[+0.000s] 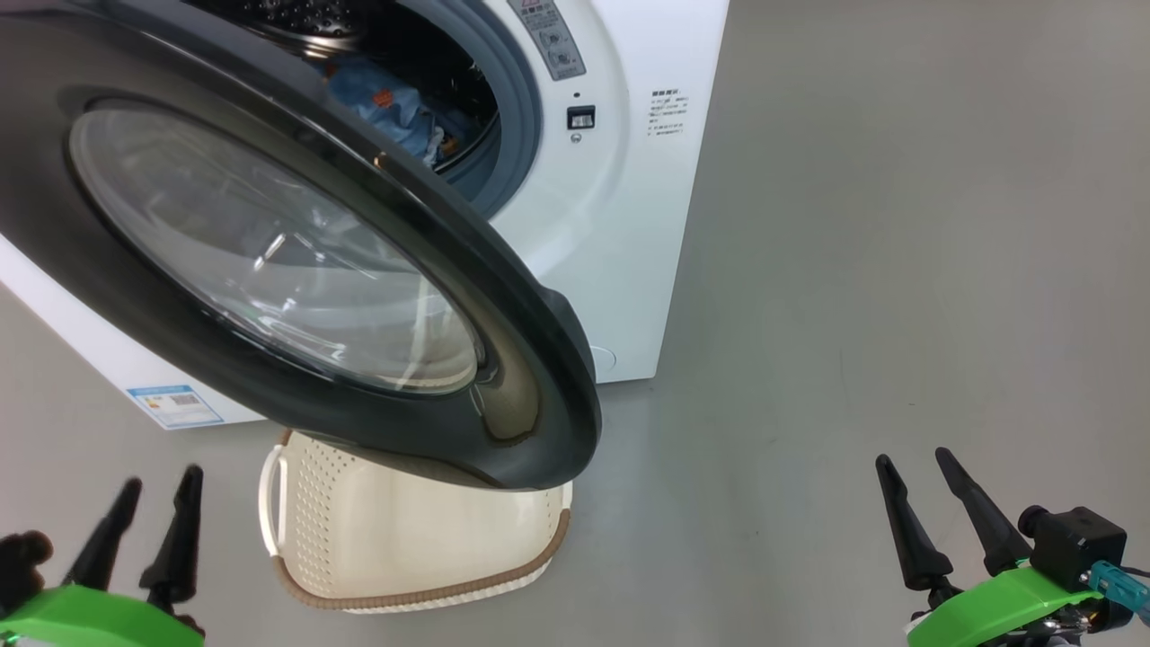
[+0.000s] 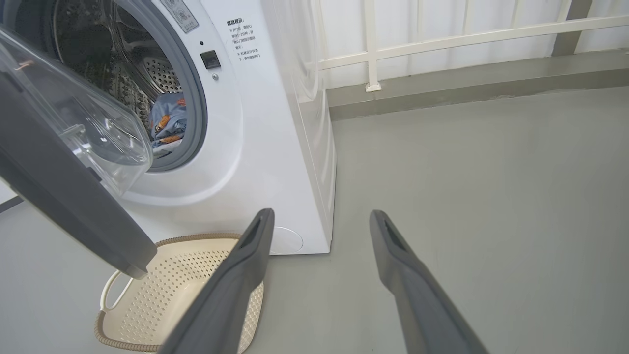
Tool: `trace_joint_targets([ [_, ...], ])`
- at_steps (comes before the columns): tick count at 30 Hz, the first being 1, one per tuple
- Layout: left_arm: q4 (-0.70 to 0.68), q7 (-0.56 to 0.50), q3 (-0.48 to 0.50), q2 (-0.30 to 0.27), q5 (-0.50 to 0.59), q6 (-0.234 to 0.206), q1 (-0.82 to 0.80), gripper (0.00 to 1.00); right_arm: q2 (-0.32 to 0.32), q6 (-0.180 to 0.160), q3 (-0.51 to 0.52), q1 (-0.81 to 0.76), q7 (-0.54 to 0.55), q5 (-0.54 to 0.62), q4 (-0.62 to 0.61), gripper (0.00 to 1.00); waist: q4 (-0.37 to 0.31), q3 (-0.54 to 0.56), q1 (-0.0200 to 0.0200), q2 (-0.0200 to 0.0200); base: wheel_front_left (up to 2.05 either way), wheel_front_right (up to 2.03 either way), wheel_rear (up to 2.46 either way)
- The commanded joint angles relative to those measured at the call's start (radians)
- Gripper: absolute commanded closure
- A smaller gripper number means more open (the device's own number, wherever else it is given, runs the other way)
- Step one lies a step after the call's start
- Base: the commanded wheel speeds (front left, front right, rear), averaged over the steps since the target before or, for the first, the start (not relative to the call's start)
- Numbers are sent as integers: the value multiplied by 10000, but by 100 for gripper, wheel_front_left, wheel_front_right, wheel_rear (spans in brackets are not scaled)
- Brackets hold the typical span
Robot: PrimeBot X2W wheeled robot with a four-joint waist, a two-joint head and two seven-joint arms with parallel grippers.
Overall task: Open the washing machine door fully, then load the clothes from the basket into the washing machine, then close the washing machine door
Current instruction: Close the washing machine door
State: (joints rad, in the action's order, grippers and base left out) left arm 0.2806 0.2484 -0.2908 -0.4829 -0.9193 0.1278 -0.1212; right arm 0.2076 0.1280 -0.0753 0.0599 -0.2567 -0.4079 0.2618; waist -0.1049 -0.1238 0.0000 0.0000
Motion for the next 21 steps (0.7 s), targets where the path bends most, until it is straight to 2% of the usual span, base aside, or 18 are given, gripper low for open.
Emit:
trace_joint_targets([
  [1, -255, 130, 601, -227, 301, 29, -164, 0, 109, 27, -133, -21, -51, -22, -261, 0, -10, 12, 0, 0, 0, 0, 0],
  [9, -968, 132, 2350, 1050, 2717, 29, 504, 0, 62, 27, -64, -38, -51, 2, -317, 0, 11, 27, 0, 0, 0, 0, 0],
  [14, -1187, 132, 2704, 1561, 3873, 29, 765, 0, 53, 27, -46, -7, -51, -2, -331, 0, 34, -8, 0, 0, 0, 0, 0],
  [21, -1186, 133, 2958, 2258, 4556, 29, 909, 0, -11, 27, -50, 36, -51, 19, -265, 0, 46, -68, 0, 0, 0, 0, 0],
])
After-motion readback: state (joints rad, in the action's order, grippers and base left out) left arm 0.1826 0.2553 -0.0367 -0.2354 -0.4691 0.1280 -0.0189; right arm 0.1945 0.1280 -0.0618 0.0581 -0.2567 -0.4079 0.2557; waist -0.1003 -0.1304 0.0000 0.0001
